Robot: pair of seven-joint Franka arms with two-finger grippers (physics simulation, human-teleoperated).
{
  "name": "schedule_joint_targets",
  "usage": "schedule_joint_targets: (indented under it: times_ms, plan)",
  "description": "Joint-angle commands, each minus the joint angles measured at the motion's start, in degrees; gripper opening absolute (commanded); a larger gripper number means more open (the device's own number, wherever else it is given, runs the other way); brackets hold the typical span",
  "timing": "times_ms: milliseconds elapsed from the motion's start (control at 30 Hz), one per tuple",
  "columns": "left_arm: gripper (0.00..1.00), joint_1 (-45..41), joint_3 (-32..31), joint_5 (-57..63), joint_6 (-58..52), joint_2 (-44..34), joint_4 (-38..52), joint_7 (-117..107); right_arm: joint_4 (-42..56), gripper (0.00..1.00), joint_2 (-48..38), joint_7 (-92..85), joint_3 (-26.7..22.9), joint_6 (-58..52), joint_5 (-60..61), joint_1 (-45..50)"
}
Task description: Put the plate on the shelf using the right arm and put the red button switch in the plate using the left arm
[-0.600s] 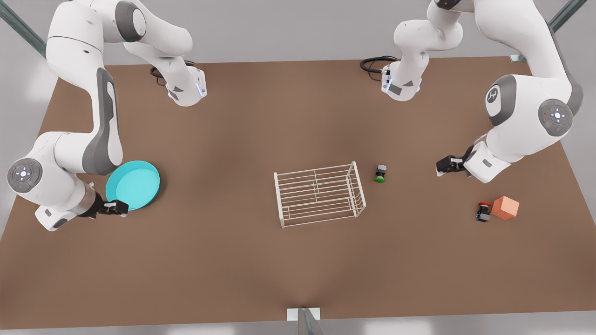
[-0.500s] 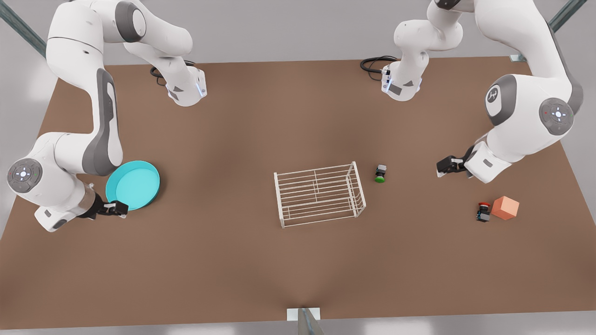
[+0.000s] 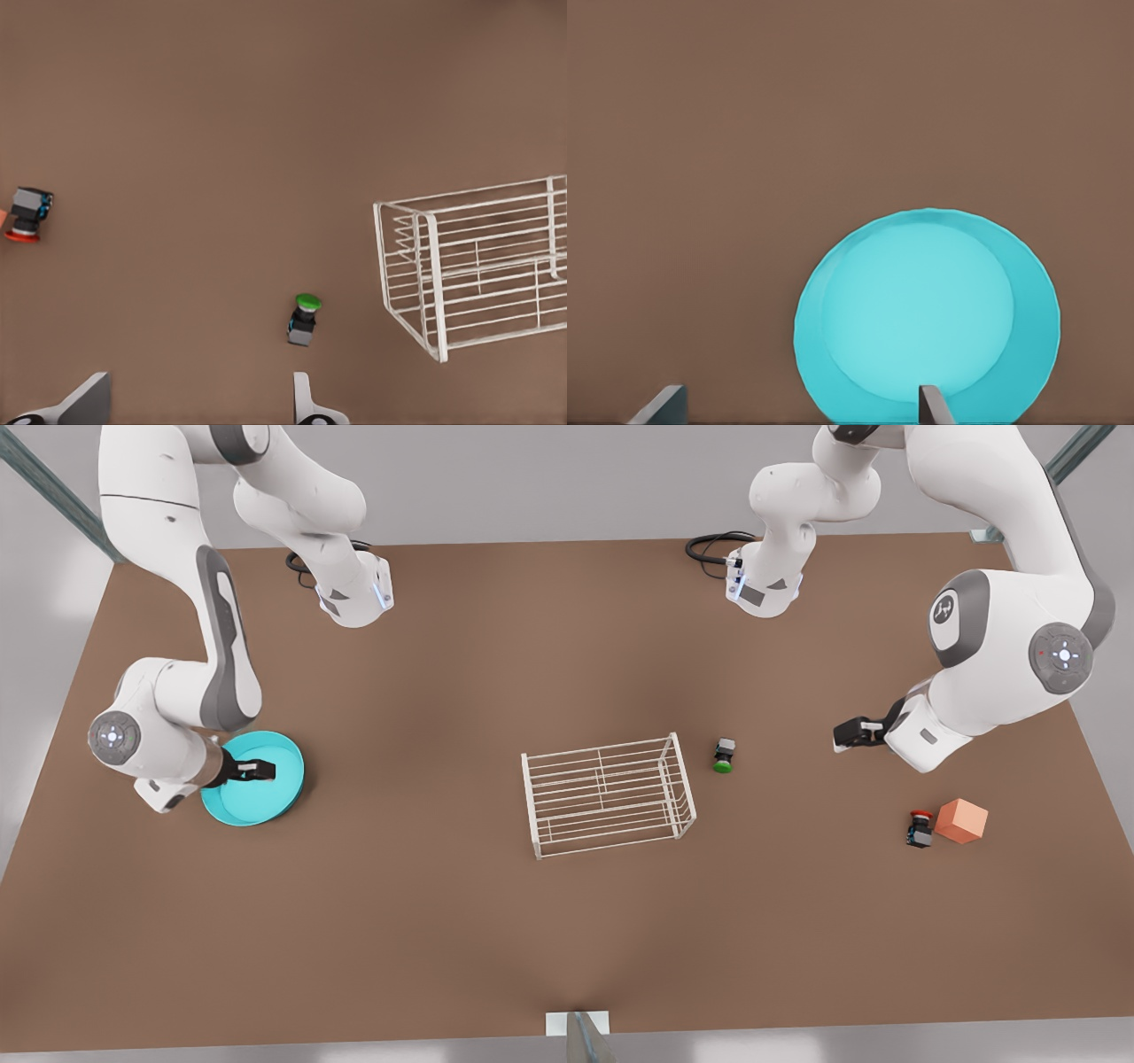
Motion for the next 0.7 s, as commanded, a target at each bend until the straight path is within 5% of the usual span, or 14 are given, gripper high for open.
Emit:
schedule_joint_targets:
  times_ms: [0, 200, 300, 367, 667]
  plan:
    - [1.0, 0.0, 0.0, 0.0, -0.7, -0.1, 0.0, 0.6, -1.6, 0.98, -0.5, -11.0, 0.0, 8.6, 0.1, -2.1]
    - [1.0, -0.2, 0.0, 0.1, -0.8, -0.1, -0.7, 0.5, -2.9, 0.98, 3.1, -27.2, 0.0, 11.7, 0.1, -8.1]
    - [1.0, -0.2, -0.1, 0.1, -0.8, -0.1, -0.9, 0.4, -2.9, 0.94, 7.7, -47.2, 0.2, 11.7, 15.6, -11.3]
    - [1.0, -0.2, 0.0, 0.1, -0.8, -0.2, -0.9, 0.4, -3.0, 1.0, 7.9, -46.7, 0.1, 11.8, 14.8, -10.9]
    - [1.0, -0.1, 0.0, 0.1, -0.8, -0.2, -0.9, 0.4, -1.9, 1.0, 7.8, -47.3, -0.3, 12.1, -2.7, -17.8]
